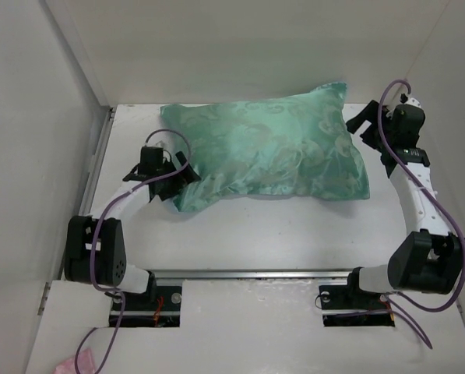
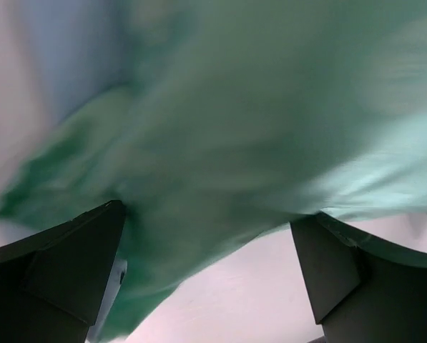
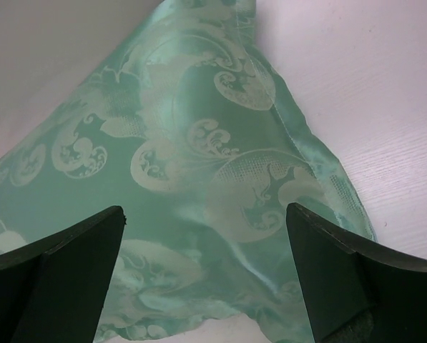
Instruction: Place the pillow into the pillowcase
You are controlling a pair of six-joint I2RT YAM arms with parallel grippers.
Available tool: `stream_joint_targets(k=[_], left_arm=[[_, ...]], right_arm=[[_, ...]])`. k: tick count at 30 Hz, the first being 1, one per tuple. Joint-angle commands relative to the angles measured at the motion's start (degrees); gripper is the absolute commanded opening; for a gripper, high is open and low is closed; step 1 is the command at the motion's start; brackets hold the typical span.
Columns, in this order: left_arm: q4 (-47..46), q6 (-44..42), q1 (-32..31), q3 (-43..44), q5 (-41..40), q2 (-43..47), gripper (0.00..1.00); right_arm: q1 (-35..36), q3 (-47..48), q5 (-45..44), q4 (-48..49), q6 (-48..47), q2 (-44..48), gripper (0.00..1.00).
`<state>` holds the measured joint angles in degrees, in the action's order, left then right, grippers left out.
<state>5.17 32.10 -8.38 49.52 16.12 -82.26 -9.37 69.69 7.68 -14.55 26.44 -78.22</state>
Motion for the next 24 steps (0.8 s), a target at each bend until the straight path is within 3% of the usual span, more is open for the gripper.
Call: stream_joint_targets(k=[1,5,9,16,24], left_arm=[[12.5,4.4,4.8,-4.9,-5.8,3.2,1.00],[22.1,8.2,9.4,-3.6,-17.2,8.8,1.00],[24.6,9.3,10.0,3.4,-24.4,13.1,1.00],[24.0,8.8,10.0,17.3,-30.6,17.3,1.00],[17.2,5.7,10.0,19.1,-28.7,20.6,1.00]], right_arm=[[-0.2,2.8,-2.9,-0.4,1.0,1.2,1.00],[-0.2,2.8,-4.1,-0.4,1.6,1.7,1.00],[-0.2,2.8,-4.7,-0.4,1.1,2.8,1.00],[-0.2,1.1,-5.8,1.4,-0.2,6.7,1.00],[-0.2,0.1,-5.8,2.6,-0.9,8.4,1.00]])
